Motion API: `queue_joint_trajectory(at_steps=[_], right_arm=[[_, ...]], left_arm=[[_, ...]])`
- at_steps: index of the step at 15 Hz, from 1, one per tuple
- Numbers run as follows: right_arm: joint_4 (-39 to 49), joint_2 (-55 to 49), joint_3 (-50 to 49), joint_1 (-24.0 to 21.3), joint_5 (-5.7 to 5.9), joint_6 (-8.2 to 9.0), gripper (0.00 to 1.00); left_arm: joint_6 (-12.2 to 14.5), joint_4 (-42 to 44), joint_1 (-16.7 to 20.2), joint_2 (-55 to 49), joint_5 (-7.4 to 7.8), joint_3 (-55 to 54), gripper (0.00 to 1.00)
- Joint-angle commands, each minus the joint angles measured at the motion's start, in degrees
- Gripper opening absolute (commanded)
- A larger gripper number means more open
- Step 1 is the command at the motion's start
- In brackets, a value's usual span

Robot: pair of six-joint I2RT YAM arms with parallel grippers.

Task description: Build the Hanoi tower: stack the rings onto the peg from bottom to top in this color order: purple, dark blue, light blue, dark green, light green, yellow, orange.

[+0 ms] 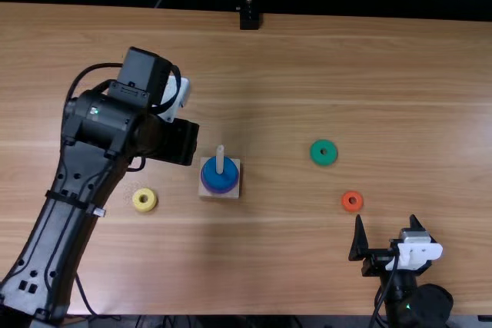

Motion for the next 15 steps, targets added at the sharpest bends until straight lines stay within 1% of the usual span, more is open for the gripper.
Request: queue_joint_trajectory(at_steps=[1, 3, 4, 6, 9, 15], right_arm=[[-4.17, -0.73, -3.52, -0.65, -0.08, -0.23, 1.00], [-4.17, -0.73, -3.52, -0.65, -0.08, -0.23, 1.00], [-4.17, -0.73, -3.52, -0.65, -0.08, -0.23, 1.00], [-4.17, -0.73, -3.52, -0.65, -0.08, -0.23, 1.00], [-4.17, -0.73, -3.52, -0.65, -0.08, -0.23, 1.00], [-4.17, -0.73, -3.52, -0.65, -0.08, -0.23, 1.00]], left_arm=[[-2.70, 0.28, -2.02, 2.33, 0.31, 2.70, 0.00], [-2.81, 0.28, -4.57, 4.26, 0.21, 4.73, 0.00], [-3.44, 0.38, -5.63, 5.05, 0.21, 5.43, 0.00], [-6.29, 0.38, -7.21, 6.37, 0.21, 6.75, 0.00], [-6.60, 0.49, -8.44, 7.16, 0.21, 7.01, 0.00], [-6.50, 0.59, -8.79, 9.71, 0.31, 6.75, 0.00]])
